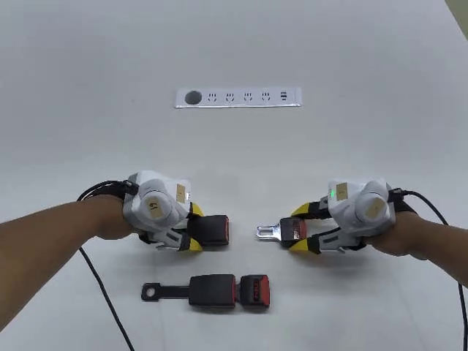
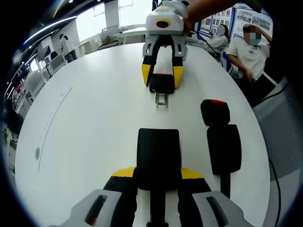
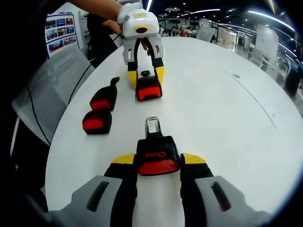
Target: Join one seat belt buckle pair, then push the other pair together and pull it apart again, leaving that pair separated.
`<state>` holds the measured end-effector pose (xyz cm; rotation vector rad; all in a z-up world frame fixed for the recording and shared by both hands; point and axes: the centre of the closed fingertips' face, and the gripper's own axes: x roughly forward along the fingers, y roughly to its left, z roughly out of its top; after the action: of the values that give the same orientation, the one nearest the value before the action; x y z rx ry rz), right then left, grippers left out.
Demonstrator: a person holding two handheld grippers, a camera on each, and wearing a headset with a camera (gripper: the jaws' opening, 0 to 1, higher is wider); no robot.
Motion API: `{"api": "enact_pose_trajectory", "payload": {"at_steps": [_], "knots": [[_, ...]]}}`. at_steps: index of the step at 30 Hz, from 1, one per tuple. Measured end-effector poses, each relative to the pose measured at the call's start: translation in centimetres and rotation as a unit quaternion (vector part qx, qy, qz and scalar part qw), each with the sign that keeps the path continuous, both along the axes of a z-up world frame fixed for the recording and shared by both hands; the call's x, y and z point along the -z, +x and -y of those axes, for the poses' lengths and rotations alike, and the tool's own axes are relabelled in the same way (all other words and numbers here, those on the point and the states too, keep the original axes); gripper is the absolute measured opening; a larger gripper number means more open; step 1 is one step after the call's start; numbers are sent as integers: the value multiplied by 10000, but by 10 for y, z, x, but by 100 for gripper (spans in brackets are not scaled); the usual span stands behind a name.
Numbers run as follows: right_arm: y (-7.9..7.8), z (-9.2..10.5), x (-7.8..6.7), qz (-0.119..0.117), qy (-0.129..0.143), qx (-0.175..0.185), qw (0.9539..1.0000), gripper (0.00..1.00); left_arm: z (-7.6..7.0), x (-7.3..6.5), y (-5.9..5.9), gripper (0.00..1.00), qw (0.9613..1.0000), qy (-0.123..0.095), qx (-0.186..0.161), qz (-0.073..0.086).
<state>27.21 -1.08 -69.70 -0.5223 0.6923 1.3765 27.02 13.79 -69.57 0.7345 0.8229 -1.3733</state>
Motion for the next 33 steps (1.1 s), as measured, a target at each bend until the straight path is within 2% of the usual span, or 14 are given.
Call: {"api": "enact_pose_trajectory", "payload": {"at_steps": [6,18,33], "knots": [[1,13,5,11,-30,53,10000,33,0,0,0,33,10000,-4,-13,1],[-4,32,3,43,-65,130,9999,33,0,-1,-1,33,10000,0,-26,-2],[-15,32,-9,10,-65,297,9995,34,0,0,-2,34,10000,43,7,23]]}}
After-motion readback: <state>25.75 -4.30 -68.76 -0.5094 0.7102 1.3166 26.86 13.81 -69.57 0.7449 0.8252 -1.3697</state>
